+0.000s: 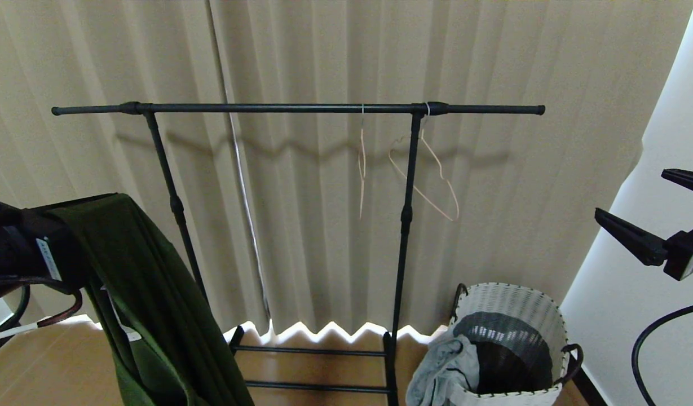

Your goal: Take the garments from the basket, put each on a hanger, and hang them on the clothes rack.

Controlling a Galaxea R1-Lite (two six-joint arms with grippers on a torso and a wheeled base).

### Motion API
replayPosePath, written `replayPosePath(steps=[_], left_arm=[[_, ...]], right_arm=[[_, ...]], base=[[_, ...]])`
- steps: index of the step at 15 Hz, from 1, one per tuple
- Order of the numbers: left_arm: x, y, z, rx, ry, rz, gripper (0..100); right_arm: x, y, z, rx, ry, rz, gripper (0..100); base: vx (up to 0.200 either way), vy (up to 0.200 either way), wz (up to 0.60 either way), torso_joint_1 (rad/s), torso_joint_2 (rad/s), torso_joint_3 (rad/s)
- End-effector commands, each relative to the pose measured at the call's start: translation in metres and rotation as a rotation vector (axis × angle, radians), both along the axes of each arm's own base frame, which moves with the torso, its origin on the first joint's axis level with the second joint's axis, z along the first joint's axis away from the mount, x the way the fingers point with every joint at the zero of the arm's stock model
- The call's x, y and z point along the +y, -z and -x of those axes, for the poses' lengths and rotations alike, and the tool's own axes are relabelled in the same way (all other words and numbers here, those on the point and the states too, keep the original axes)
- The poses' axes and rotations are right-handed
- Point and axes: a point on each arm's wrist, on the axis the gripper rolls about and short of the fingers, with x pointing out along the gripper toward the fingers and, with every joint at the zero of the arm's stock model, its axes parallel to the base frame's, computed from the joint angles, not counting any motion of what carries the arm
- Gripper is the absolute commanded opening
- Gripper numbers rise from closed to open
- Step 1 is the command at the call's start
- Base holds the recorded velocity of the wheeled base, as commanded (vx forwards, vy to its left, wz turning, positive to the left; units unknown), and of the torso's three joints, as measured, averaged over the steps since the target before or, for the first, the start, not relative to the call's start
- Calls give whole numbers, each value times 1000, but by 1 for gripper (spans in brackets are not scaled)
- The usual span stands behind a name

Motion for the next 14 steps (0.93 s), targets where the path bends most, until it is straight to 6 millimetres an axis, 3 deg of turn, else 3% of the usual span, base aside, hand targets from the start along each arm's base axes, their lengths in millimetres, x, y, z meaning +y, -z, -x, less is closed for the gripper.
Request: replayPosePath(steps=[1,6,9,12,14], left_arm=[[1,8,-1,16,-4,-16,0],[4,1,10,-45,0,-33,0],[4,0,10,-45,-1,-40,0],[4,0,8,-41,-6,-40,0],[3,1,7,-35,-7,-42,0]], right_arm=[[0,-2,0,-7,-18,1,100],[-1,-15,-15,65,-18,-11,100],[2,-25,-11,264,-21,-88,100],[4,-19,-11,320,-20,-89,100],[4,-18,-11,324,1,-85,100]], base=[[0,0,0,0,0,0],[0,0,0,0,0,0],[0,0,0,0,0,0],[0,0,0,0,0,0],[200,0,0,0,0,2]])
